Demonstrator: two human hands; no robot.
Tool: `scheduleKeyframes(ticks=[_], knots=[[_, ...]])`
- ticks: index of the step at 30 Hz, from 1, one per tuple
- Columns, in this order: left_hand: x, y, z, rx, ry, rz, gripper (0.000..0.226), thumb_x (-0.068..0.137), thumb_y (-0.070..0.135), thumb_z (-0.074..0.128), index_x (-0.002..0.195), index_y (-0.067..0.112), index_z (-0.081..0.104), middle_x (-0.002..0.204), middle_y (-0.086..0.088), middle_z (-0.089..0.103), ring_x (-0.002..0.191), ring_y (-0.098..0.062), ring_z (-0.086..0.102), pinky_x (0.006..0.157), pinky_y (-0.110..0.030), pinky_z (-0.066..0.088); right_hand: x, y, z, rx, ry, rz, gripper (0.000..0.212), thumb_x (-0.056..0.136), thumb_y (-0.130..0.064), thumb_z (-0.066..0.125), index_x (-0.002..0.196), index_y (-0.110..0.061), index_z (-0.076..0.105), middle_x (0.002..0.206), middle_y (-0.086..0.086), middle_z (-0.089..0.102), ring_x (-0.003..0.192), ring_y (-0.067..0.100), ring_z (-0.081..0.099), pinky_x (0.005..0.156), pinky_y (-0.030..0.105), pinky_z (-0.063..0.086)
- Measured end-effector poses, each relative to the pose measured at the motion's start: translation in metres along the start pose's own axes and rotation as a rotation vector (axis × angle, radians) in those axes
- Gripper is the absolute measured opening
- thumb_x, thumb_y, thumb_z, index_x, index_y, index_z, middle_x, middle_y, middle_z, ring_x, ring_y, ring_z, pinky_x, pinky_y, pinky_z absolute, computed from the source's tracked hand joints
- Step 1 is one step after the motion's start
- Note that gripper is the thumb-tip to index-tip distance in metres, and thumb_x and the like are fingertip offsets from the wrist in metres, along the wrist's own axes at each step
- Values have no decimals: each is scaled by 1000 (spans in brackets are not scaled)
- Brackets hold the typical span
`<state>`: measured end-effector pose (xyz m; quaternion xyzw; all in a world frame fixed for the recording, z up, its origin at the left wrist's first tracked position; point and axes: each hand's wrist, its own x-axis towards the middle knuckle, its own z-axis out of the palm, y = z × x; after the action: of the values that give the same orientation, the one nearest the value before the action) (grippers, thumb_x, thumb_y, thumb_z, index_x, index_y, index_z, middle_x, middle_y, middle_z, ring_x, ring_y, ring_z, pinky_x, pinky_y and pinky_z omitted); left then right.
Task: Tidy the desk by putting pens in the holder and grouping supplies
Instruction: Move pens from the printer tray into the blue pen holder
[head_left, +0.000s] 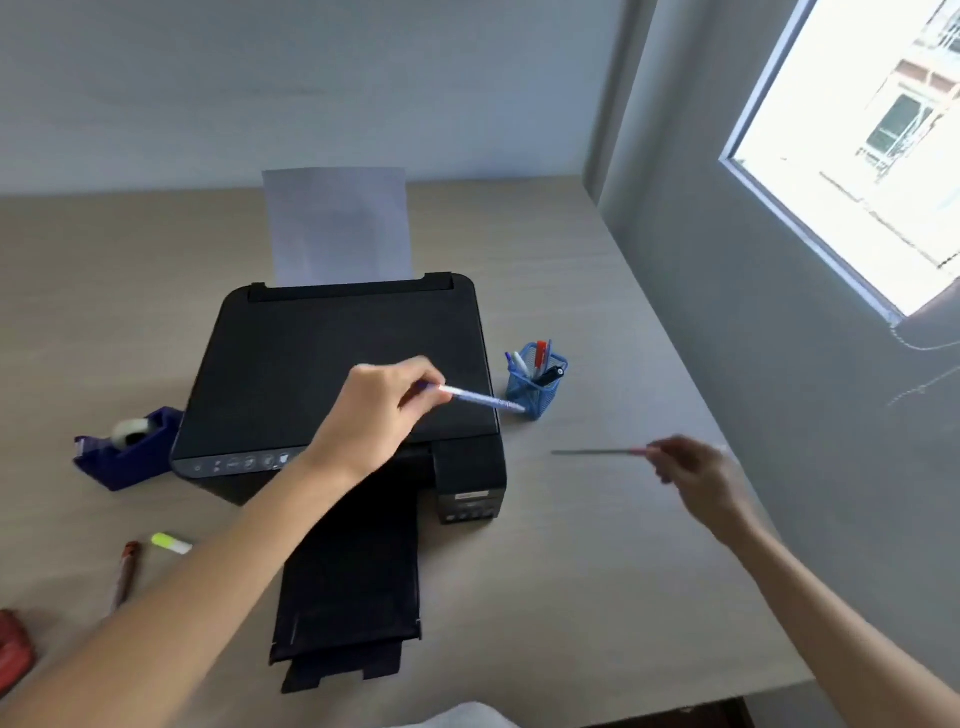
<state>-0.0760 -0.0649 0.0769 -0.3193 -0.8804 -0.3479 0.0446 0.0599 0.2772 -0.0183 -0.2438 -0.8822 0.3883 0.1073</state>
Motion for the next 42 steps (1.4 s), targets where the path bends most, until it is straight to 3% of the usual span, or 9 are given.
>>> scheduleKeyframes(ticks=[4,7,15,23,26,30,33,39,42], knots=[[73,9,48,61,-1,-54,14,86,19,72,84,6,68,61,0,60,50,-15,48,54,-23,39,58,-32,-10,51,186,-107,9,82,-26,70,80,-18,75,59,8,67,58,23,63,62,27,47],[116,4,86,128,-62,-126,14,86,18,72,86,4,70,69,-8,67,62,-26,60,61,-32,51,105,-49,2,-16,234,-244,11,86,-17,65,84,-10,74,70,11,70,66,28,64,64,25,39],[167,-6,149,373,-383,-195,13,88,-4,62,99,-3,68,96,-21,72,85,-34,69,71,-34,52,183,-59,59,-394,-148,-444,14,89,5,54,92,2,68,89,19,63,66,29,58,59,29,42],[163,-10,160,573,-587,-112,18,91,0,59,108,2,64,105,-19,68,96,-38,67,77,-42,53,180,-48,85,-546,-275,-460,24,89,6,49,94,-4,70,91,17,66,76,31,61,68,41,55],[156,-9,145,485,-486,-60,17,89,-1,62,104,4,66,102,-15,70,94,-35,68,71,-37,50,169,-68,75,-470,-198,-448,25,92,-3,52,112,-6,68,100,21,66,90,40,59,77,44,52],[133,-2,95,239,-308,-32,36,91,7,64,127,9,62,127,-11,66,117,-28,61,98,-41,50,156,-114,68,-349,-130,-490,23,94,-9,53,110,-5,68,102,23,66,86,40,63,77,43,54],[102,-8,45,80,-146,-41,34,90,10,66,124,9,65,122,-8,69,112,-22,64,99,-35,51,141,-154,73,-256,-84,-538,21,93,-9,53,105,-6,70,95,22,67,79,39,63,74,37,50],[-13,-80,-66,-10,61,-280,25,90,10,67,115,9,69,108,-2,72,97,-11,67,79,-5,46,78,-250,133,-124,-148,-685,20,90,-10,55,100,-12,71,95,12,70,87,28,64,73,16,33],[-81,-137,-101,60,101,-482,20,91,11,64,111,9,70,105,-4,74,94,-16,69,80,-18,51,36,-290,176,-98,-232,-768,18,90,-12,55,99,-14,71,95,8,71,88,22,65,76,17,38]])
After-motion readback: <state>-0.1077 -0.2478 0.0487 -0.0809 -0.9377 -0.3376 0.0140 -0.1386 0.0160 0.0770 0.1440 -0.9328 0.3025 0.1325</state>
